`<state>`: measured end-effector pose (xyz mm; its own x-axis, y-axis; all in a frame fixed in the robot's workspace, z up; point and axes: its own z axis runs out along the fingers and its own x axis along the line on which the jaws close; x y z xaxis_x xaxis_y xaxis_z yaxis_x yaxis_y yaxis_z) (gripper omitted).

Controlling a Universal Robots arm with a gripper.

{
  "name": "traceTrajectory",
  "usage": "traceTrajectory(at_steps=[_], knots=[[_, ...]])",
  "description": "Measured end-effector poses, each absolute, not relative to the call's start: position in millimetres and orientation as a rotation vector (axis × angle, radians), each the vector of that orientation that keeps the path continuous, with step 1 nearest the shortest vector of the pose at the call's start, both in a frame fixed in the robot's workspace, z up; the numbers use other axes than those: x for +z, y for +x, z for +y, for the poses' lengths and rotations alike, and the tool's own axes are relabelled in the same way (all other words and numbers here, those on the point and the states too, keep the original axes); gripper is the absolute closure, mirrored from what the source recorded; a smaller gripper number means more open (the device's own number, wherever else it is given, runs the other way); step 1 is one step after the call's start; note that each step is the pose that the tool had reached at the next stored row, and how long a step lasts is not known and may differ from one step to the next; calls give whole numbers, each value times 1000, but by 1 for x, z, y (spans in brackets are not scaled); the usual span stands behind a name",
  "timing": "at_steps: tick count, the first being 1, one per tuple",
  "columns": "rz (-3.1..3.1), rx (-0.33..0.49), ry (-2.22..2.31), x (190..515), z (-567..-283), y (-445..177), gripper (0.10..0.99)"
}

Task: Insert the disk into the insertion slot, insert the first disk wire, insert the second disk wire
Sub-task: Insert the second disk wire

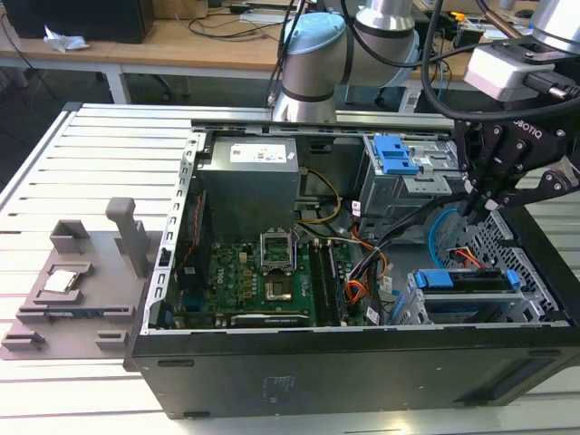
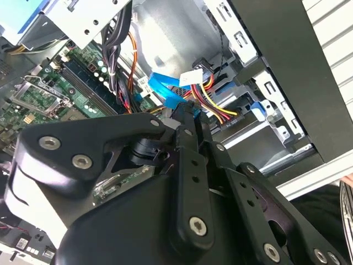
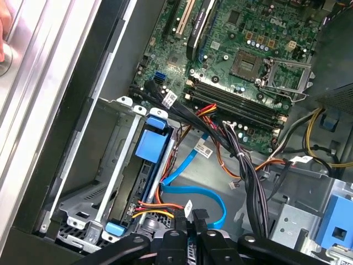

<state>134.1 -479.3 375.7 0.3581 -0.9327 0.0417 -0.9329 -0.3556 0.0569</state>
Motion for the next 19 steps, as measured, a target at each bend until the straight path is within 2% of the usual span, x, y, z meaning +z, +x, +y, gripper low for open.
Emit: traceTrajectory(at_steps=[4,10,19], knots=[[-1740,4,2529,376,-480,134,925],[-1740,4,2529,373,-509,128,925],[-1740,5,2529,359,-534,125,925]])
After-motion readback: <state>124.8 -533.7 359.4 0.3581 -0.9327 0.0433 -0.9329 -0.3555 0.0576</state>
